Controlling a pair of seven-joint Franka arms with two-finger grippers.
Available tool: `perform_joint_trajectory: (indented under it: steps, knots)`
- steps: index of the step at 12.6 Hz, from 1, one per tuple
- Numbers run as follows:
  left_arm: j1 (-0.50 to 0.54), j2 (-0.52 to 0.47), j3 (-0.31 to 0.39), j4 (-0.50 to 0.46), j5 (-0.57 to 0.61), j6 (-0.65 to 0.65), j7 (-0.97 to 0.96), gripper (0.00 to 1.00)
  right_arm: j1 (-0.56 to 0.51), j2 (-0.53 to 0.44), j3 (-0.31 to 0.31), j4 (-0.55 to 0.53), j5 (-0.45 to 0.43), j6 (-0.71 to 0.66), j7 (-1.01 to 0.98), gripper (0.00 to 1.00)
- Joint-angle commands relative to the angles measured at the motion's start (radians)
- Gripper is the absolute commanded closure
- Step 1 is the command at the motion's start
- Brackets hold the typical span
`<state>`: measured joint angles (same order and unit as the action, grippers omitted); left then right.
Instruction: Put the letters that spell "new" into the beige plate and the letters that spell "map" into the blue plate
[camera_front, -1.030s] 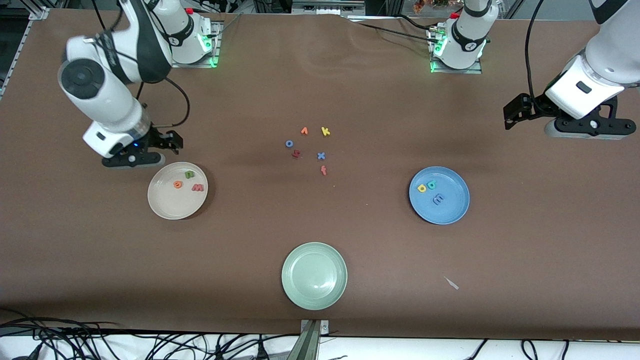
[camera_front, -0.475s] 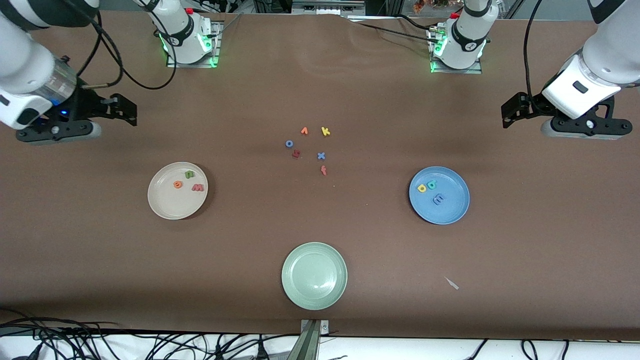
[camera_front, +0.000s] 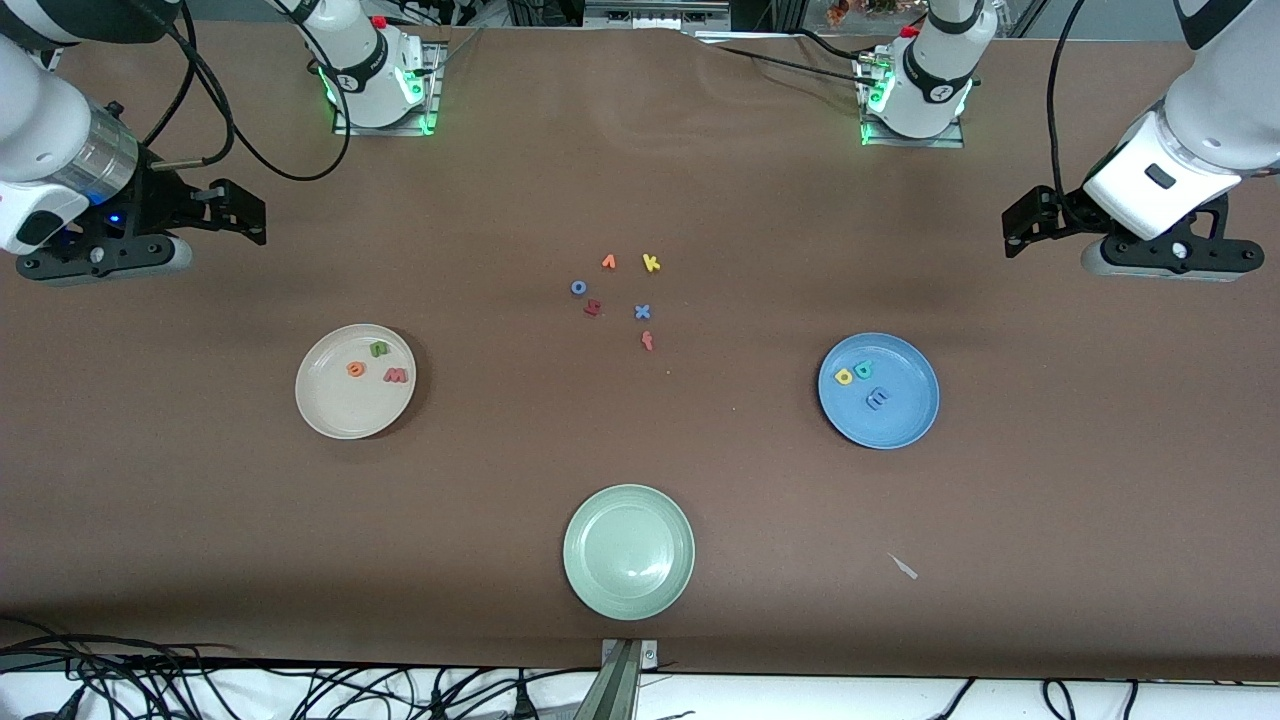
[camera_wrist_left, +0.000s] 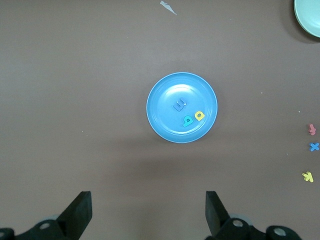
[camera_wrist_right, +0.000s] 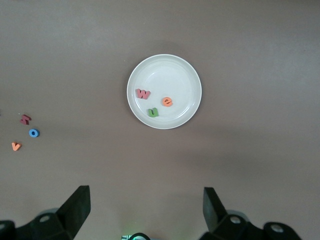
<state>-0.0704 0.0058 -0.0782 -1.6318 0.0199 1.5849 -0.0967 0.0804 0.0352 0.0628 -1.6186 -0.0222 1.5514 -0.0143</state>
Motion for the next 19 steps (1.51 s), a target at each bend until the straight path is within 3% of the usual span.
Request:
perform_joint_trajectory:
  steps: [1,9,19]
  knots:
    - [-0.008,0.016,0.006,0.035,-0.015,-0.028,0.015,0.00,-0.002,0.019,-0.001,0.045,0.002,-0.030,-0.015,0.00]
    - [-0.009,0.016,0.003,0.035,-0.015,-0.028,0.008,0.00,-0.010,0.022,-0.024,0.115,0.002,-0.022,-0.012,0.00]
    - [-0.009,0.016,0.003,0.035,-0.014,-0.028,0.014,0.00,-0.005,0.025,-0.023,0.118,0.007,-0.027,0.001,0.00]
